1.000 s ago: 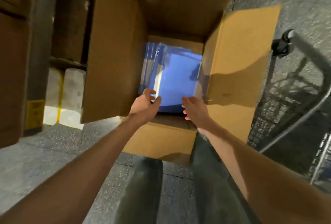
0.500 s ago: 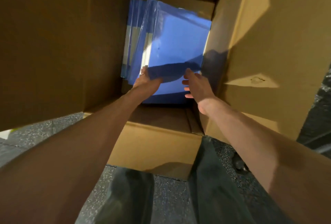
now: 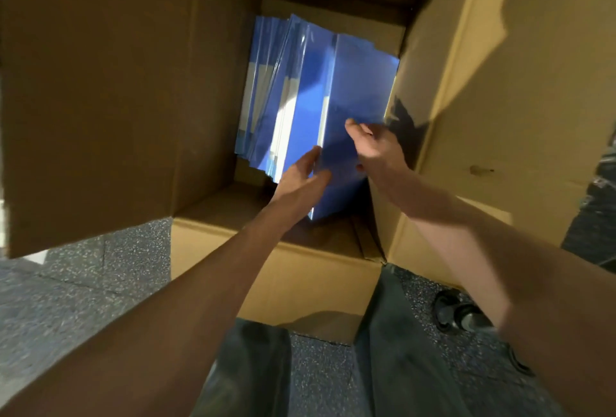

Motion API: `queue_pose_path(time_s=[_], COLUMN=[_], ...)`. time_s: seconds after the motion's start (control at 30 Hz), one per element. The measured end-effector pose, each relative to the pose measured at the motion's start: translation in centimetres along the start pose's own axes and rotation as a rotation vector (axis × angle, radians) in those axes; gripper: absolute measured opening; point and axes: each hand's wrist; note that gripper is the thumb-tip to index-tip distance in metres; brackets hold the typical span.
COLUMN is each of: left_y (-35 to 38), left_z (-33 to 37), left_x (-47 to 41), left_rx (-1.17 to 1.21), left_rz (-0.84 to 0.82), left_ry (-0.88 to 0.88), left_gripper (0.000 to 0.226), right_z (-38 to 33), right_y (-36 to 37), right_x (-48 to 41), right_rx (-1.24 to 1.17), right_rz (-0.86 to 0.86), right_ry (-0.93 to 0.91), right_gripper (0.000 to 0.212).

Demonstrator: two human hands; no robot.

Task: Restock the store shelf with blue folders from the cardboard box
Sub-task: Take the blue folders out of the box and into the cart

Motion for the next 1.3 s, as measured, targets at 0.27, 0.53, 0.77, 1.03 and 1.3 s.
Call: queue_pose_path(time_s=[0.27, 0.53, 0.77, 1.03, 1.3], left_y=[-0.9, -2.7, -1.8, 0.4, 2.2], left_z=[-1.7, -2.6, -2.0, 1.6, 3.1], left_x=[-1.2, -5.6, -3.5, -1.0, 0.2], left_rx=[-0.080, -0.021, 0.263, 0.506, 0.505], left_rz=[0.002, 0.089, 0.234, 0.119, -0.008], left_ry=[0.105, -0.176, -0.144, -0.086, -0.127], left_gripper=[0.054, 0.071, 0.058, 0.041, 0.035], right_z=[0.5, 2.3, 1.4, 0.0, -1.1], right_y=[0.1, -0.7, -2.0, -2.3, -2.3], right_x=[-1.5, -3.0, -2.3, -0.8, -1.3], right_rx=[0.117, 0.070, 0.036, 0.080, 0.296], right_rz=[0.103, 0.059, -0.010, 0.069, 0.175], right_ry=[-0.121, -0.093, -0.057, -0.040, 0.018], right_gripper=[0.041, 0.052, 0.088, 0.068, 0.079])
Point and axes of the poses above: each hand's wrist, its own x-axis away from the middle knuckle, its own y-axis out of the palm, z = x × y, and after that the axes turned 13 degrees about y, right-handed
